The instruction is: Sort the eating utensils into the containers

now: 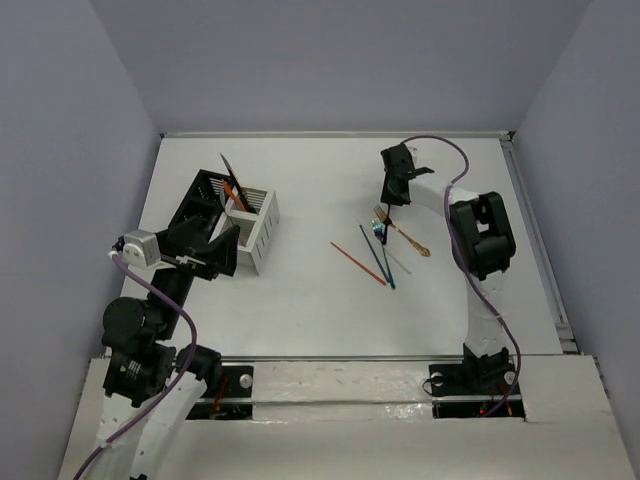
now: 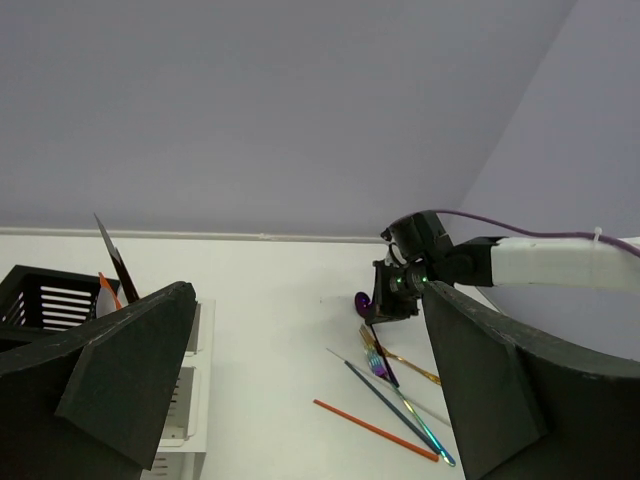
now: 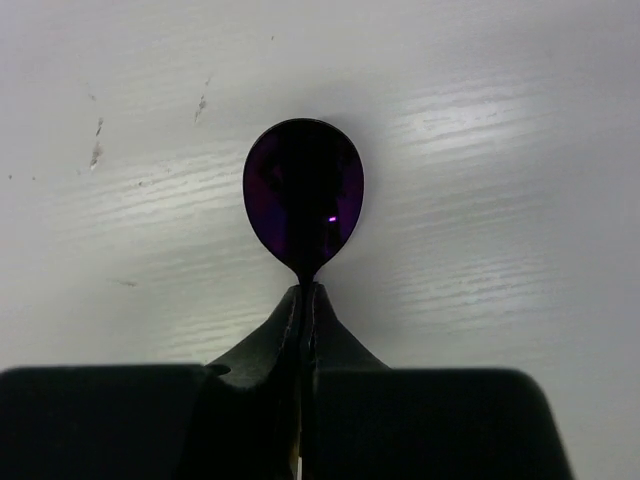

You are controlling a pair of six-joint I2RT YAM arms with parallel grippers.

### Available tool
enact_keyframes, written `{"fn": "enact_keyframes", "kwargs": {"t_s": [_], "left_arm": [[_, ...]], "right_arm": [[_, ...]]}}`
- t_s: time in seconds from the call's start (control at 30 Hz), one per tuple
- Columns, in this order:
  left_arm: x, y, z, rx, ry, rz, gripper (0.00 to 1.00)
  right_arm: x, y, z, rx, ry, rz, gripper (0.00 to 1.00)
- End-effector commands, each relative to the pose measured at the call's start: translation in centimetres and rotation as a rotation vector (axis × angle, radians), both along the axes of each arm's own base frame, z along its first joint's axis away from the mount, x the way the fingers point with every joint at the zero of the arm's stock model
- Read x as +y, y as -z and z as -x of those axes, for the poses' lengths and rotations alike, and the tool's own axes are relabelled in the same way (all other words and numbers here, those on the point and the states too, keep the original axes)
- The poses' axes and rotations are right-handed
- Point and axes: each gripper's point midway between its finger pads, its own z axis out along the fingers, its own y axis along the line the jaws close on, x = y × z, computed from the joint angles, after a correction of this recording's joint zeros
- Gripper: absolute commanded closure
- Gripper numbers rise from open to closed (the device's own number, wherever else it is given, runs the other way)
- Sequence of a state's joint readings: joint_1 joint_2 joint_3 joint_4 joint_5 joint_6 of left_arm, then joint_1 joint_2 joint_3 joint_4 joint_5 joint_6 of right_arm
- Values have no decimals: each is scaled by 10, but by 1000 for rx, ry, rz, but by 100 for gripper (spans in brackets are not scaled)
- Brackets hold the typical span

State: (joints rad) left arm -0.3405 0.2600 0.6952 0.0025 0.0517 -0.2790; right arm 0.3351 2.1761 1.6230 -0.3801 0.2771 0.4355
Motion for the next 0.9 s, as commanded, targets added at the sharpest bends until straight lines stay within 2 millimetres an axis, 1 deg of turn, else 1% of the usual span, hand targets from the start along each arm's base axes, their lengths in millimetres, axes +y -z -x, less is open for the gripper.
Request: {"fn": "enact_keyframes", "kwargs": {"t_s": [0.0,0.07,0.1,0.13,0.2,0.23,0.27,0.3,0.37,0.4,0.43,0.5,0.53,0.57,0.67,0.7,0.73,0.77,0.8,0.83,0.87], "left_arm": [[-1,-12,4,-46,14,24,1],[-1,-13,5,-50,15,23,1],[-1,-13,5,-49,17,24,1],[-1,-13,5,-49,17,25,1],[-2,-13,5,-51,19,25,1],[-2,-13,5,-49,19,24,1],[-2,-13,5,-49,19,26,1],[-2,-13,5,-49,19,26,1],[-2,-12,4,-45,19,23,1],[-2,-12,4,-45,19,23,1],[-2,-12,4,-43,19,24,1],[-2,-12,3,-43,18,24,1],[-2,-12,4,-44,16,24,1],[-2,-12,4,-45,19,23,1],[-2,-13,4,-49,20,24,1],[-3,-12,4,-47,22,22,1],[-2,-13,4,-49,20,24,1],[-3,-13,4,-48,22,23,1],[-3,-12,4,-47,25,22,1],[-4,-12,4,-47,26,21,1],[-4,-12,4,-47,29,20,1]], "right_arm": [[15,-63,-12,-194,3,-112,100],[20,-88,-11,-269,-27,-154,100],[28,-120,-11,-354,-46,-191,100],[23,-123,-6,-368,-37,-187,100],[31,-144,1,-425,-53,-177,100],[42,-164,6,-476,-70,-191,100],[48,-170,10,-491,-87,-196,100],[65,-191,13,-551,-119,-228,100],[82,-208,17,-594,-152,-244,100],[102,-220,22,-625,-193,-267,100],[113,-227,25,-646,-212,-286,100],[138,-253,27,-715,-257,-345,100],[151,-260,30,-736,-283,-371,100],[173,-274,33,-774,-315,-410,100],[209,-294,38,-830,-360,-458,100],[232,-298,45,-860,-397,-484,100],[244,-312,48,-897,-413,-503,100],[254,-316,51,-912,-427,-515,100],[274,-313,56,-924,-459,-525,100],[282,-317,59,-937,-473,-537,100],[293,-328,63,-960,-502,-558,100]]}}
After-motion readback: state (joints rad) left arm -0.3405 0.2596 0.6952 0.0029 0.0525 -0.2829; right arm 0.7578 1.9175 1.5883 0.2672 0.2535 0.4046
